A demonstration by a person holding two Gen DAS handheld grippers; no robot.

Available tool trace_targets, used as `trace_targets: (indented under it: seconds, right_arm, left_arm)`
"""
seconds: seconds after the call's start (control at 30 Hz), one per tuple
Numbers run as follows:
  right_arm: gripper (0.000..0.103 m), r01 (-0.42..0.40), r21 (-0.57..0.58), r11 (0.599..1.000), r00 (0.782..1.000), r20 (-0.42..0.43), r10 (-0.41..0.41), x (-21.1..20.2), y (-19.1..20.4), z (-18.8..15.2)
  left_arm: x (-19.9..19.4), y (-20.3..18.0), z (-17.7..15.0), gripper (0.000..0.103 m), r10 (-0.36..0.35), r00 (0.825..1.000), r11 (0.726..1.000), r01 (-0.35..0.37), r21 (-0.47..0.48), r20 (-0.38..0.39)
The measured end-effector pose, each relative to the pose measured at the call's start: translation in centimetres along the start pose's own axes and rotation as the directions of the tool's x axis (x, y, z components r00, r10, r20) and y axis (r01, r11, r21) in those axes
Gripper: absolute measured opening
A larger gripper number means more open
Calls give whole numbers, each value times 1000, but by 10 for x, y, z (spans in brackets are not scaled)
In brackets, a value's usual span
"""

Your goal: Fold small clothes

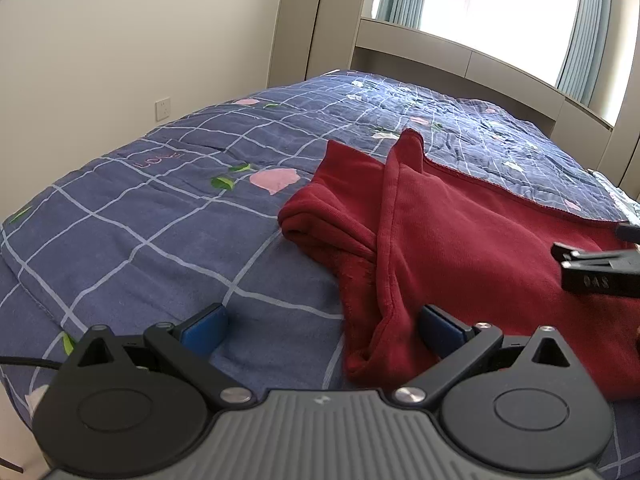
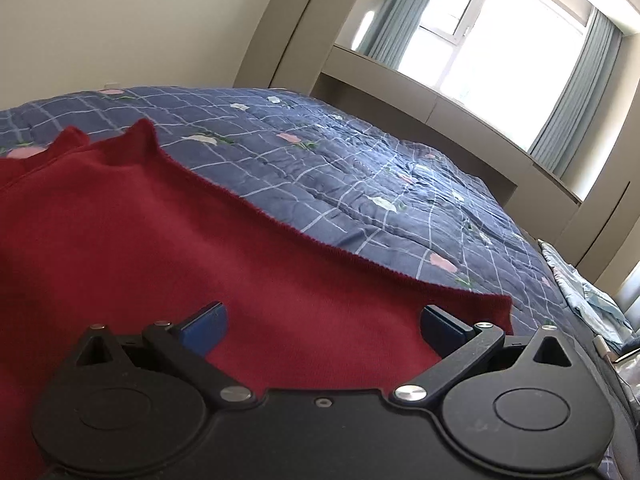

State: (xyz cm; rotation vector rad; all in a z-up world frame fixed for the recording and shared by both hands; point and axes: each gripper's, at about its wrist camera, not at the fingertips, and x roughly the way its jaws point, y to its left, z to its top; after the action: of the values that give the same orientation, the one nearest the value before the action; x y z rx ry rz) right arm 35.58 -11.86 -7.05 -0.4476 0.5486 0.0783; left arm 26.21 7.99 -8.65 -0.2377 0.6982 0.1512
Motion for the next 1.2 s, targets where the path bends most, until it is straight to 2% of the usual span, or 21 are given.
trace_targets:
  seconds: [0.27,0.47,1.2]
  right_arm:
    - [102,-27,-7,1000,999,44,27,-45,10,-23]
    - [102,-67,9,998,997,42,67,-64,12,-38]
    - [102,-117,85,989,993,23,115,-57,7,-49]
  left_arm:
    - [1,-1,1,103,6,1000,1000,-6,1,-7]
    - [2,-1,2,103,9,1000,1000,-9,4,-10]
    - [5,-6,5,103,35,999,999,-35,18,-29]
